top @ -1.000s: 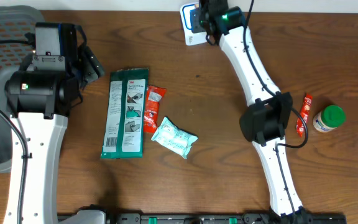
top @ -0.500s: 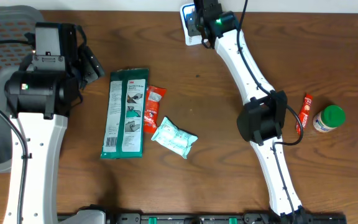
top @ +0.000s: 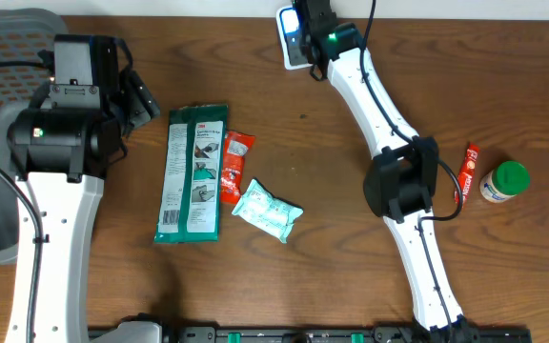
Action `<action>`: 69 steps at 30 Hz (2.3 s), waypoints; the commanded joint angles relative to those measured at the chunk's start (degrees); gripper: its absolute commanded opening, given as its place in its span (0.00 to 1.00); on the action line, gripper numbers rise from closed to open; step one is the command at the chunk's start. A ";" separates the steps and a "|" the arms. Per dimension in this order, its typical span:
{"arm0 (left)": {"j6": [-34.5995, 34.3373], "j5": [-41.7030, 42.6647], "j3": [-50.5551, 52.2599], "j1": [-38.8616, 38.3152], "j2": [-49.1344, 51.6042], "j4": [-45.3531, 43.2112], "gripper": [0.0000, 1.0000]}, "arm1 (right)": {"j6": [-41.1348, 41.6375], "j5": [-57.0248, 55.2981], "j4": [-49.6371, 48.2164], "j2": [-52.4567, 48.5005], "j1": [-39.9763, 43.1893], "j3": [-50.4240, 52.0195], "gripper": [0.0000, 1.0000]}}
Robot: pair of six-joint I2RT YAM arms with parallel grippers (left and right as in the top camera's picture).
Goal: Scan the item barcode
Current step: 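Carry the orange box to the right edge and release it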
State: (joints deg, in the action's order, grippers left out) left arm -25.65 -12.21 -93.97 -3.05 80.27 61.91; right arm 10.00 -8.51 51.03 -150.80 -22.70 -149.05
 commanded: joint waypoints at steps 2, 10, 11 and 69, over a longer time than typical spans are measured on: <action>0.11 -0.72 -0.92 0.24 0.20 0.15 0.87 | 0.24 1.49 7.15 10.27 -0.26 -0.13 0.10; 0.11 -0.72 -0.92 0.24 0.20 0.17 0.87 | 2.29 0.35 34.67 22.75 0.87 -0.13 0.02; 0.11 -0.72 -0.92 0.24 0.20 0.15 0.87 | 3.02 -0.94 37.44 23.04 1.40 -0.13 0.02; 0.11 -0.72 -0.92 0.24 0.20 0.17 0.87 | -0.92 -2.71 24.92 27.06 26.10 45.53 0.78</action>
State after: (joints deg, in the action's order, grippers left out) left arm -25.65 -12.21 -93.97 -3.05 80.27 61.91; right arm 12.03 -15.09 75.79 -125.78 3.42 -102.19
